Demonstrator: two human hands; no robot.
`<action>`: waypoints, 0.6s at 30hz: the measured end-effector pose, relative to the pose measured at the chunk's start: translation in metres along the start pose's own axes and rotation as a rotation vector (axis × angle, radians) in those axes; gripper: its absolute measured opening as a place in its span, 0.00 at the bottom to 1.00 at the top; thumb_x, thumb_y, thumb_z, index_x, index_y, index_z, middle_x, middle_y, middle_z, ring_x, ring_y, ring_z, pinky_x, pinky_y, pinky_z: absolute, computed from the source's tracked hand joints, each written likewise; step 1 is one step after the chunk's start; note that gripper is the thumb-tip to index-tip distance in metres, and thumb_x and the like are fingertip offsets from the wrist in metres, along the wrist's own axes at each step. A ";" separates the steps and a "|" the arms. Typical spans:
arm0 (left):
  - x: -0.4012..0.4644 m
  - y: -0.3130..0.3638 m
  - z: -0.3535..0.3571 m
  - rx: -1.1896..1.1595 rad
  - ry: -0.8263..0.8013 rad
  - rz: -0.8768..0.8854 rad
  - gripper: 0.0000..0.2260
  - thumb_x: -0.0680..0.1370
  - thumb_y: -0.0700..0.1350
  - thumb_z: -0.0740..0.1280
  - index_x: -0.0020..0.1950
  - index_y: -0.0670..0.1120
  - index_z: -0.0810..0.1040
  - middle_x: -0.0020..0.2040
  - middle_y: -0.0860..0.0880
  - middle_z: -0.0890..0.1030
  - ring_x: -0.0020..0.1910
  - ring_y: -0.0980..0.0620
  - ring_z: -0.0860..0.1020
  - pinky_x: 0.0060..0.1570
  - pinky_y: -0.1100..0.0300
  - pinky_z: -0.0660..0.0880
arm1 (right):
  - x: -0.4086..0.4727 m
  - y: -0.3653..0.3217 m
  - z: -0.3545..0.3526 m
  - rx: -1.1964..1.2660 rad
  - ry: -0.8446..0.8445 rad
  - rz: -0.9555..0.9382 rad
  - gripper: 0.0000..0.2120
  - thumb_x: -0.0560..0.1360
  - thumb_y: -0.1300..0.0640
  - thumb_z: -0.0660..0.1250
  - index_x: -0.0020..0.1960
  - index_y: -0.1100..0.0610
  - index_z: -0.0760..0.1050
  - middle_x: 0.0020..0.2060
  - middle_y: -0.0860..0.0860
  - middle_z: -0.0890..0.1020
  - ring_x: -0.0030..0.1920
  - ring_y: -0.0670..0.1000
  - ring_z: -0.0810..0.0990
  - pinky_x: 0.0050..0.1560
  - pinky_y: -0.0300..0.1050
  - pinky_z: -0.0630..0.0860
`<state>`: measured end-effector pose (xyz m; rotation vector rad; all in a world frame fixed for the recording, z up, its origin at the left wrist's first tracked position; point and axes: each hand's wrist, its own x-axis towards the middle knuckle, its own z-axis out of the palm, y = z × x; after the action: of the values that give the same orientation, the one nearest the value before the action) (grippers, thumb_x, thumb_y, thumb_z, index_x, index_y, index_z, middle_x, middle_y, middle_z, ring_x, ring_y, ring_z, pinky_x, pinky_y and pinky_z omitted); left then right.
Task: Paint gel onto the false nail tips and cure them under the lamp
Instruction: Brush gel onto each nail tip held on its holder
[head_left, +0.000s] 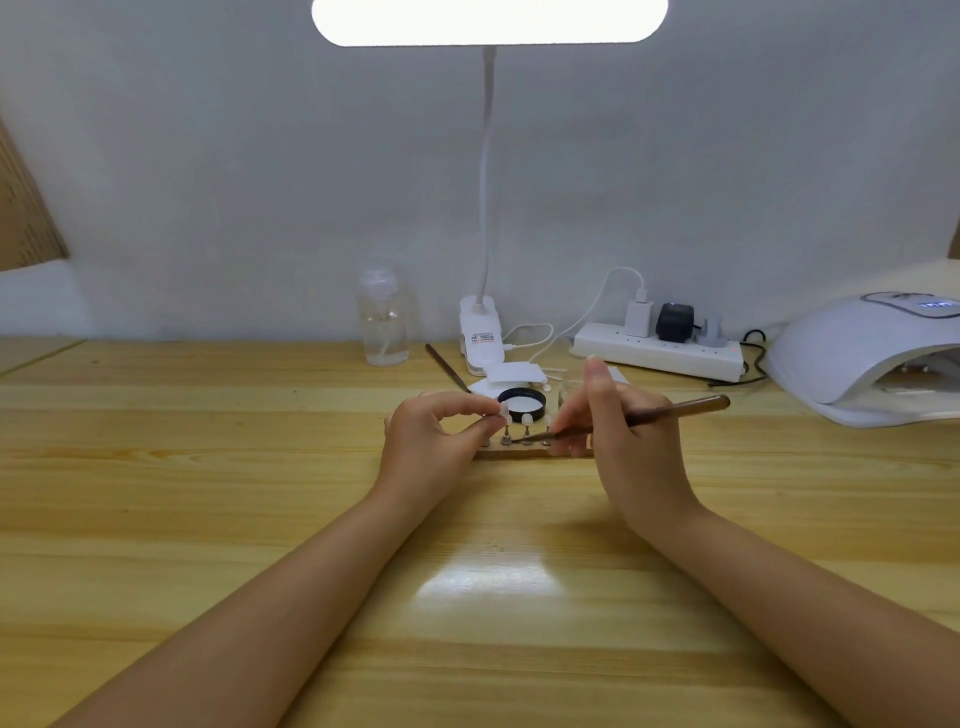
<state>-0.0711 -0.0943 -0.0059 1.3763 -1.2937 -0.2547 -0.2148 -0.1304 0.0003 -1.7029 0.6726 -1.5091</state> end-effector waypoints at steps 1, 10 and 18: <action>0.000 0.000 0.000 -0.004 -0.002 -0.002 0.11 0.68 0.39 0.74 0.36 0.56 0.80 0.38 0.57 0.82 0.45 0.54 0.80 0.57 0.46 0.72 | 0.000 0.000 0.000 0.003 0.012 -0.012 0.23 0.72 0.43 0.55 0.29 0.55 0.77 0.23 0.51 0.79 0.25 0.44 0.77 0.29 0.32 0.72; 0.000 0.001 -0.001 -0.001 -0.018 -0.009 0.07 0.68 0.41 0.74 0.38 0.54 0.81 0.38 0.57 0.82 0.45 0.55 0.79 0.56 0.49 0.73 | 0.000 -0.002 0.000 -0.021 0.004 -0.048 0.20 0.73 0.45 0.55 0.33 0.56 0.78 0.26 0.48 0.80 0.26 0.41 0.76 0.30 0.32 0.72; 0.001 -0.003 -0.001 -0.011 -0.019 -0.017 0.07 0.69 0.40 0.73 0.38 0.52 0.81 0.40 0.51 0.82 0.43 0.57 0.79 0.51 0.60 0.73 | 0.000 0.001 0.003 -0.042 -0.010 -0.054 0.22 0.73 0.44 0.55 0.31 0.56 0.78 0.24 0.48 0.79 0.27 0.40 0.77 0.32 0.30 0.71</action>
<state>-0.0687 -0.0954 -0.0076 1.3794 -1.2950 -0.2868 -0.2115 -0.1304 0.0000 -1.7720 0.6617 -1.5324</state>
